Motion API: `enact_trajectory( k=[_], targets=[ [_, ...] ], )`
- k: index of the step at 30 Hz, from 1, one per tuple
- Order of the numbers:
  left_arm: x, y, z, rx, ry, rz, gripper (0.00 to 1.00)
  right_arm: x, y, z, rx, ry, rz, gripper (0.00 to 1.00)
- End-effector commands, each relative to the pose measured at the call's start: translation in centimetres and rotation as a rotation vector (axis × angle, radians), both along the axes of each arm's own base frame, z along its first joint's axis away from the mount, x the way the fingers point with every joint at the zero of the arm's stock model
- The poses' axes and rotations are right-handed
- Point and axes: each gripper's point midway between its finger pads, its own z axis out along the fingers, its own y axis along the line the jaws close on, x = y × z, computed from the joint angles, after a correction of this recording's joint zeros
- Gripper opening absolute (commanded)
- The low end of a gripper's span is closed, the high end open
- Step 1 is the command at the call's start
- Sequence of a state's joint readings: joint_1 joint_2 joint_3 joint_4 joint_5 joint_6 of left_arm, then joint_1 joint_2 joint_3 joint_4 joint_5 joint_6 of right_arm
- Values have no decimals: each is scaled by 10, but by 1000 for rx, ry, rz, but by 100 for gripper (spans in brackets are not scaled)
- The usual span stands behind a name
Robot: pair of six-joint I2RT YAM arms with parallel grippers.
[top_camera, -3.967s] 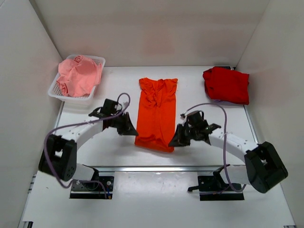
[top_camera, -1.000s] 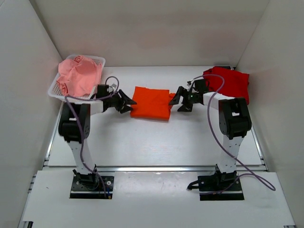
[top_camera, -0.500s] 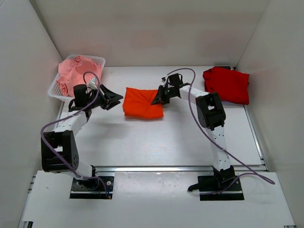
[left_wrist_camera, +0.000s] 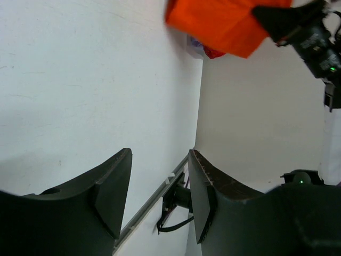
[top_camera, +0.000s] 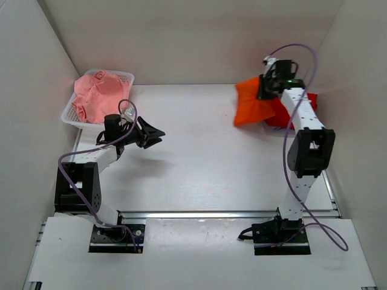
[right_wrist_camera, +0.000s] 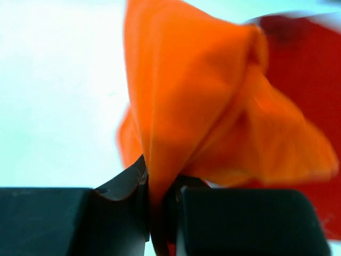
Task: Fold and stack the t-shirts
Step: Put the neatly folded tshirt into the corner of the board with the right arm
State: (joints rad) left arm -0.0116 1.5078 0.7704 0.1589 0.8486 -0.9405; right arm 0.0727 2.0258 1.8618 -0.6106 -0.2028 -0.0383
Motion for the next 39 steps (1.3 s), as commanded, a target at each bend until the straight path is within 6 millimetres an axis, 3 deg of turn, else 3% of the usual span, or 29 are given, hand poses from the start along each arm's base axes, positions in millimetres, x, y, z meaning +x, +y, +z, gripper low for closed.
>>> enact_trajectory(
  k=[1,2,3,4,6,7,11,14,19,23,27,30,32,34,36,39],
  targets=[
    [-1,-3,2,2,-33,-24,57,9,-76,88,-64,-232,-66,0],
    [-1,-4,0,5,-28,-25,57,9,-84,92,-42,-223,-71,0],
    [0,-3,-1,5,-30,-22,57,12,-107,98,-20,-226,-88,0],
    [-1,-4,-3,7,-25,-24,57,12,-127,91,-14,-202,-115,0],
    [2,-1,-5,7,-17,-18,57,13,-158,102,-2,-200,-140,0],
    [0,-5,-5,8,-16,-30,57,17,-177,88,-16,-173,-159,0],
    [2,-3,-6,21,-13,-28,57,33,-224,64,13,-136,-200,0],
    [1,-5,-10,36,-5,-40,57,35,-248,44,24,-127,-233,0],
    [4,-5,-14,56,2,-29,58,47,-262,17,-12,-95,-287,0],
    [3,-10,-16,56,15,-38,58,50,-272,15,-156,-86,-364,15],
    [5,-9,-18,68,15,-25,61,44,-289,24,-298,-76,-496,48],
    [8,-8,-13,73,8,-25,69,36,-294,49,-380,-100,-581,63],
    [9,-7,-11,114,-14,-22,99,20,-298,78,-454,-129,-688,65],
    [11,-2,-5,180,-32,-19,99,3,-298,104,-533,-162,-788,99],
    [11,6,-7,275,-57,-25,98,-22,-291,138,-592,-234,-865,99],
    [5,11,-7,328,-59,-63,99,-44,-260,162,-548,-340,-869,99]
  ],
)
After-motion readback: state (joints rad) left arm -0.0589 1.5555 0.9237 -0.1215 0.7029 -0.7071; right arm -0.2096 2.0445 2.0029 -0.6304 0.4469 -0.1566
